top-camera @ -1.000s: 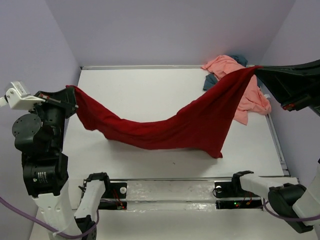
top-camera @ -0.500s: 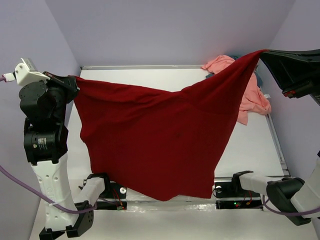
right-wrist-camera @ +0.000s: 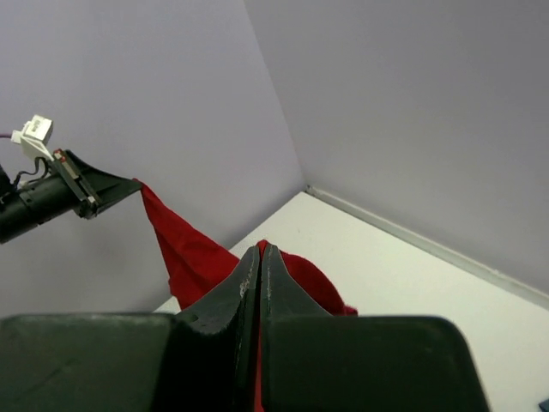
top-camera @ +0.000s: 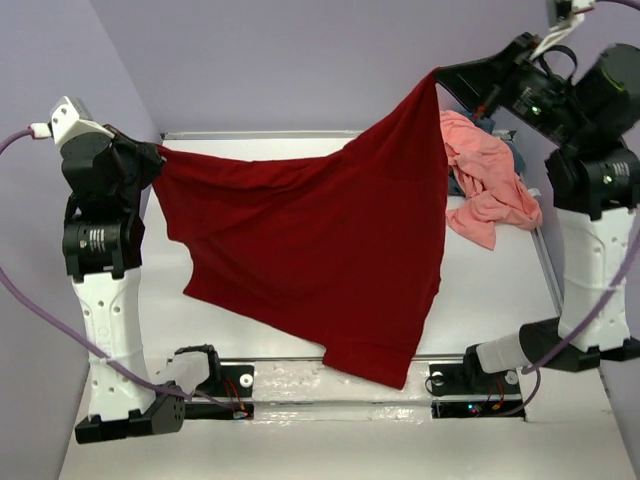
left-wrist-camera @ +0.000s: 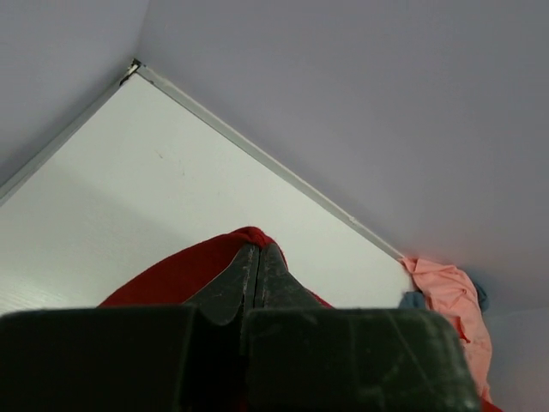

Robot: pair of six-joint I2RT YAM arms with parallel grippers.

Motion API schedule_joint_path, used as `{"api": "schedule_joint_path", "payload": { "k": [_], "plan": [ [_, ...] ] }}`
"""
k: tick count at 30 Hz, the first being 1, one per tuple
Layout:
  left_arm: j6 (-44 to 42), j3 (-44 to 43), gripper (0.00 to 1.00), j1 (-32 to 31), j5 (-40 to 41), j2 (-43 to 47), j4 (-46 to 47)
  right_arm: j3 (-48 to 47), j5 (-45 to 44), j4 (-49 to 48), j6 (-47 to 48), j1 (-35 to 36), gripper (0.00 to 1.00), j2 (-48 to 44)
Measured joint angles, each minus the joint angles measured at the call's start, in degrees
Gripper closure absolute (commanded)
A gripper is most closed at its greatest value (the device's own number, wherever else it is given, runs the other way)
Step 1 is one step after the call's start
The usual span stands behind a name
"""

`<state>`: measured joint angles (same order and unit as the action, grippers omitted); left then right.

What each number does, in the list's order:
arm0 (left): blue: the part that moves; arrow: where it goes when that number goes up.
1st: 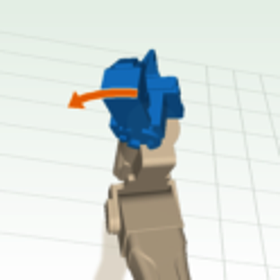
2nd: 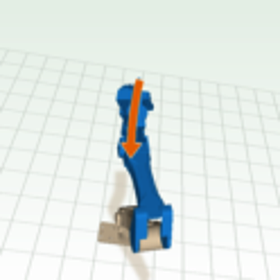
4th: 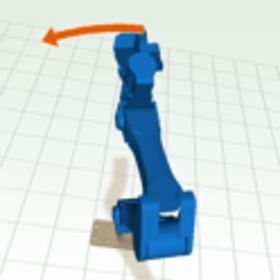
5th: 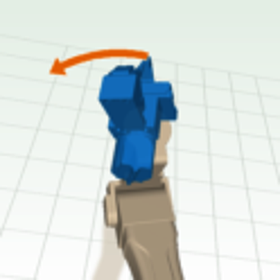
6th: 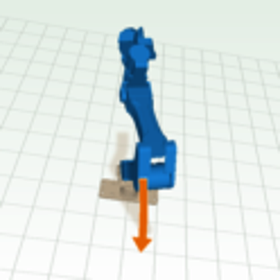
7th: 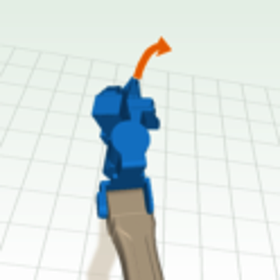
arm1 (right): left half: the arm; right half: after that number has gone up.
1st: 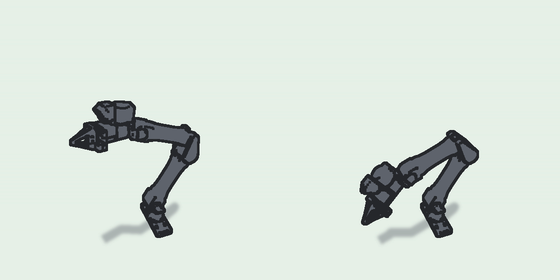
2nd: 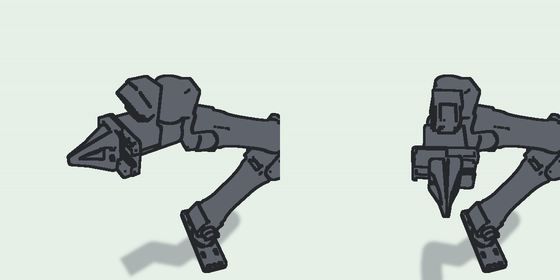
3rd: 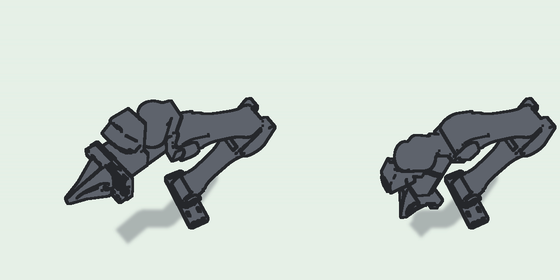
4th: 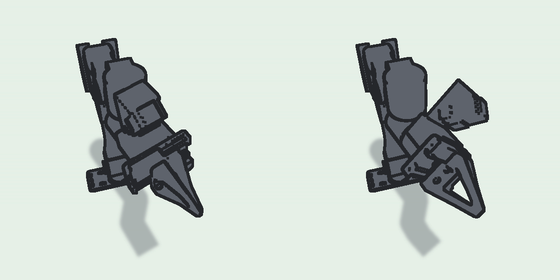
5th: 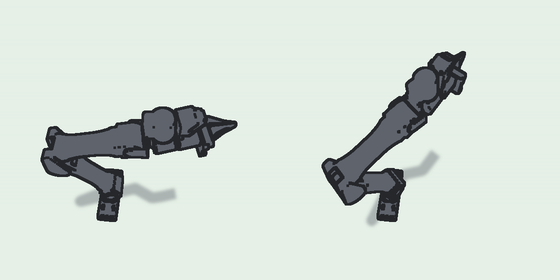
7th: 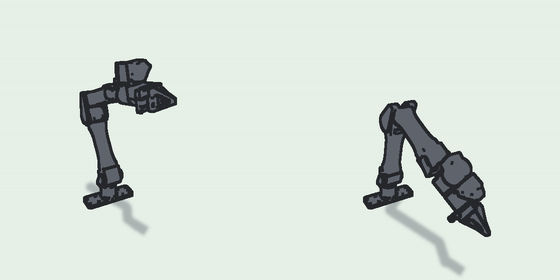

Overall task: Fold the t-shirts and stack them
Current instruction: Flatten out the tshirt

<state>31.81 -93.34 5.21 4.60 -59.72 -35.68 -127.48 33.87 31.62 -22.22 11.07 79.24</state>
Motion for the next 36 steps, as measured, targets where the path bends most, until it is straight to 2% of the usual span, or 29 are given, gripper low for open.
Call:
{"api": "schedule_joint_path", "payload": {
  "k": [10, 15, 20, 23, 25, 29, 33, 36],
  "plan": [
    [2.29, 7.89, 1.0, 0.0, 0.42, -8.09, 3.78, 1.05, 1.53, -1.84, -0.26, 0.0, 1.0, 12.15],
    [3.21, 8.2, 1.0, 0.0, 0.42, -11.69, 6.54, -2.62, 3.23, -3.39, -1.79, 0.0, 1.0, 18.97],
    [3.43, 8.2, 1.0, 0.0, 0.17, -11.69, 7.04, -2.75, 4.79, -3.85, -3.91, 0.0, 1.0, 20.26],
    [3.41, 8.2, 1.0, 0.0, -0.35, -9.44, 6.32, 2.75, 5.75, -4.59, -5.29, 0.0, 1.0, 15.41],
    [3.41, 8.11, 1.0, 0.0, -1.03, -7.32, 5.14, 8.26, 6.71, -4.24, -6.69, -0.02, 1.0, 9.05],
    [3.37, 7.08, 1.0, 0.0, -2.38, -0.11, 0.09, 12.35, 8.96, -0.79, -8.79, -0.02, 1.0, -3.3],
    [3.41, 5.62, 1.0, 0.0, -3.06, 7.23, -5.22, 10.99, 10.36, 3.37, -10.05, 0.0, 1.0, -13.18],
    [3.43, 3.48, 1.0, 0.0, -2.71, 11.32, -9.6, 5.25, 10.05, 6.95, -10.19, 0.0, 1.0, -16.94]
  ]
}}
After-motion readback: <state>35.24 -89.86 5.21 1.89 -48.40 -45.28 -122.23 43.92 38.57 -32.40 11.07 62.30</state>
